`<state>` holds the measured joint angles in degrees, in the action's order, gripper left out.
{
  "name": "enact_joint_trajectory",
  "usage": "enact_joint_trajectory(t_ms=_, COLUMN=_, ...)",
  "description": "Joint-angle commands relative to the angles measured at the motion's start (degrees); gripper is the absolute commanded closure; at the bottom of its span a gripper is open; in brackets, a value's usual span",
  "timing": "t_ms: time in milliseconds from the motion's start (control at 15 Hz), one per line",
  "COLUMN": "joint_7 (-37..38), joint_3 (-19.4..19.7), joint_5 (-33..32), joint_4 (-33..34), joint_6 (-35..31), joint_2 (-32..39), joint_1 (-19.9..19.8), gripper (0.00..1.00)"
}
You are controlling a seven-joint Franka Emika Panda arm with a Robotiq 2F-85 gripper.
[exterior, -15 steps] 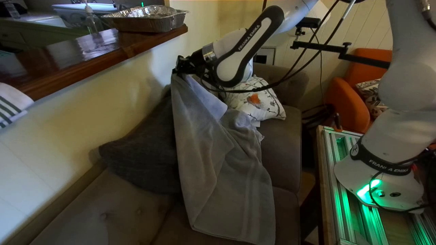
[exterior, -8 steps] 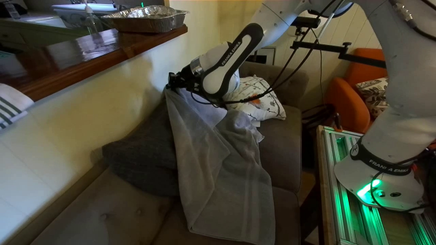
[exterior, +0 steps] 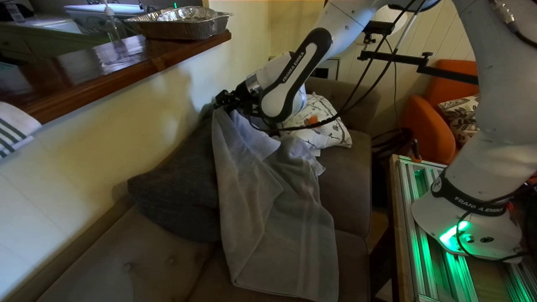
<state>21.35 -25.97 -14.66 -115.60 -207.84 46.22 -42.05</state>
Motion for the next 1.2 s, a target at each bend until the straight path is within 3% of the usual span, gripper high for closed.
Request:
enact_joint_trajectory(t_ms=0, joint_7=-1.0, joint_3=8.2, joint_5=5.6, joint_4=-13.0, joint_6=-2.4, joint_2=-10.2, joint_1=2.2, gripper=0.01)
enact_joint_trajectory(t_ms=133, joint_7=-0.3, joint_3=9.9, joint_5=4.8, joint_4=-17.4, joint_6=-1.6, joint_2=-12.9, joint_1=1.7, gripper=0.0)
enact_joint_trajectory(t_ms=333, joint_7=1.7, joint_3=9.1, joint_5=1.6, joint_4=-22.1, joint_6=0.4, joint_2=-15.0, joint_1=-0.9, gripper=0.0)
enact_joint_trajectory(t_ms=600, joint_7=7.8, joint_3=0.2, joint_5=-6.4, joint_4=-25.7, joint_6=2.4, joint_2=-14.2, joint_1=-10.2, gripper=0.0)
enact_joint_trajectory(t_ms=733, joint_7=11.7, joint_3=-5.7, joint_5=-10.4, joint_4=-25.4, joint_6=-3.9, joint_2=-11.4, joint_1=-16.0, gripper=0.0)
enact_joint_trajectory(t_ms=867, joint_7=12.3, joint_3=-7.0, joint_5=-11.7, joint_4=-25.8, joint_6=-3.8, joint_2=-12.4, joint_1=-17.3, gripper=0.0)
enact_joint_trajectory(t_ms=1133, joint_7=10.0, joint_3=-3.2, joint_5=-8.0, joint_4=-27.1, joint_6=5.2, joint_2=-13.5, joint_1=-15.8, gripper=0.0)
